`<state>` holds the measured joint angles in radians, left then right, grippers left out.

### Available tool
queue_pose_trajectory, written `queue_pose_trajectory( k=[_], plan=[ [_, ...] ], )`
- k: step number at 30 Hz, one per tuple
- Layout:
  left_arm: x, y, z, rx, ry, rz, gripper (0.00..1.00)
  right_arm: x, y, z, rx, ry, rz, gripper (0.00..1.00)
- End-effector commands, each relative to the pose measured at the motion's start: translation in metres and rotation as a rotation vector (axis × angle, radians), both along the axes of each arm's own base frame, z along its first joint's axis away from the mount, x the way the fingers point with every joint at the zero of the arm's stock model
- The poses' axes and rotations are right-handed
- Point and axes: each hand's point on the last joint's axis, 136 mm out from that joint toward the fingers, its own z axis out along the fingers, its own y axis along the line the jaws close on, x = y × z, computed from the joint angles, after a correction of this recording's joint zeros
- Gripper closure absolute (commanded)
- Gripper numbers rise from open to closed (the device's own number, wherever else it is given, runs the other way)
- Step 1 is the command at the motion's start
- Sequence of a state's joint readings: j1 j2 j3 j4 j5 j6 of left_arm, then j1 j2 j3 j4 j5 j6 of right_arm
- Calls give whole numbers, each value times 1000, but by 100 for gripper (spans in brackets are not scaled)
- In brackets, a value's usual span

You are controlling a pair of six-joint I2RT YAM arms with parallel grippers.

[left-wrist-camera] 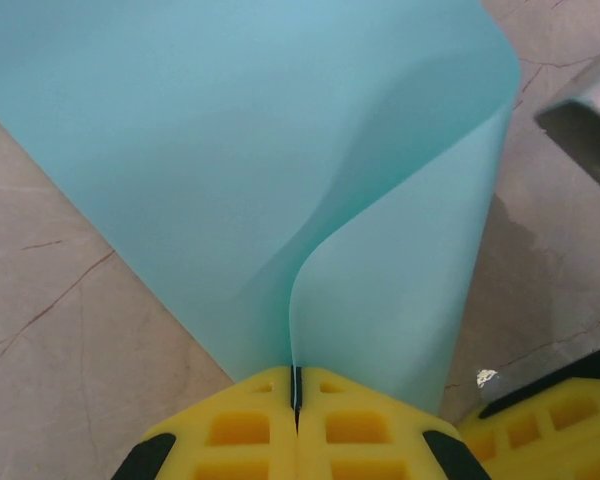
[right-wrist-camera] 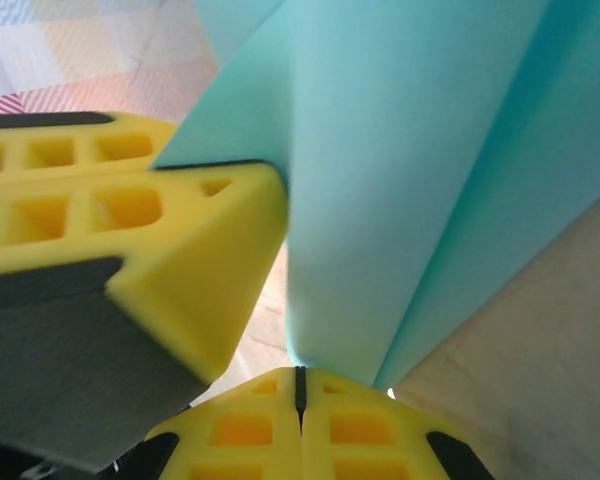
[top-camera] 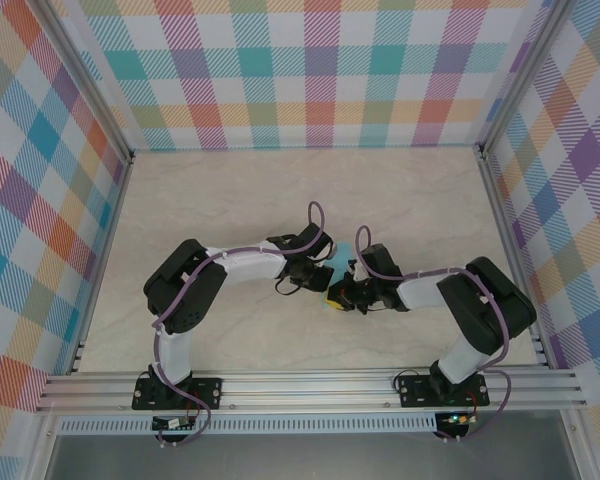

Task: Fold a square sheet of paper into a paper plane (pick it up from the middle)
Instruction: Third fold the triangle at the center of the table.

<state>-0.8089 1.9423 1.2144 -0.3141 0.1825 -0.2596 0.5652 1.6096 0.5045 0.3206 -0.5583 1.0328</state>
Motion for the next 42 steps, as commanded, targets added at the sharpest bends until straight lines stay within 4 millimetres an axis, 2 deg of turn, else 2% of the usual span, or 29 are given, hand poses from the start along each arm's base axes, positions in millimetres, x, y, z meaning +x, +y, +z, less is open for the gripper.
queue_pose_trajectory(
  k=[1, 10, 14, 16, 20, 25, 27, 32, 38, 42],
  plan=[
    [-3, 13, -22, 67, 46, -6, 97, -7, 0, 8, 16, -14, 18, 97],
    [-3, 12, -23, 66, 50, -6, 97, -15, 6, -7, 6, 26, 48, 98],
    [-3, 11, -22, 64, 50, -7, 97, -19, -11, -29, -112, 57, 17, 99],
    [-3, 12, -22, 65, 49, -8, 97, -22, -13, -33, -126, 62, 17, 99],
    [-3, 12, -22, 68, 51, -8, 98, -17, -4, -15, -68, 32, 38, 99],
    [-4, 14, -22, 73, 49, -8, 98, 1, -13, 15, -64, -65, 3, 98],
    [-5, 15, -23, 77, 51, -8, 98, 8, -15, 20, -60, -79, 1, 98],
    [-5, 15, -22, 77, 51, -8, 98, 25, -22, 18, -37, -68, -34, 99],
    [-4, 14, -23, 78, 53, -10, 98, 35, -14, 20, 7, -68, -11, 99],
    [-4, 15, -25, 81, 56, -9, 98, 34, -20, 2, -48, -44, -19, 99]
  ],
)
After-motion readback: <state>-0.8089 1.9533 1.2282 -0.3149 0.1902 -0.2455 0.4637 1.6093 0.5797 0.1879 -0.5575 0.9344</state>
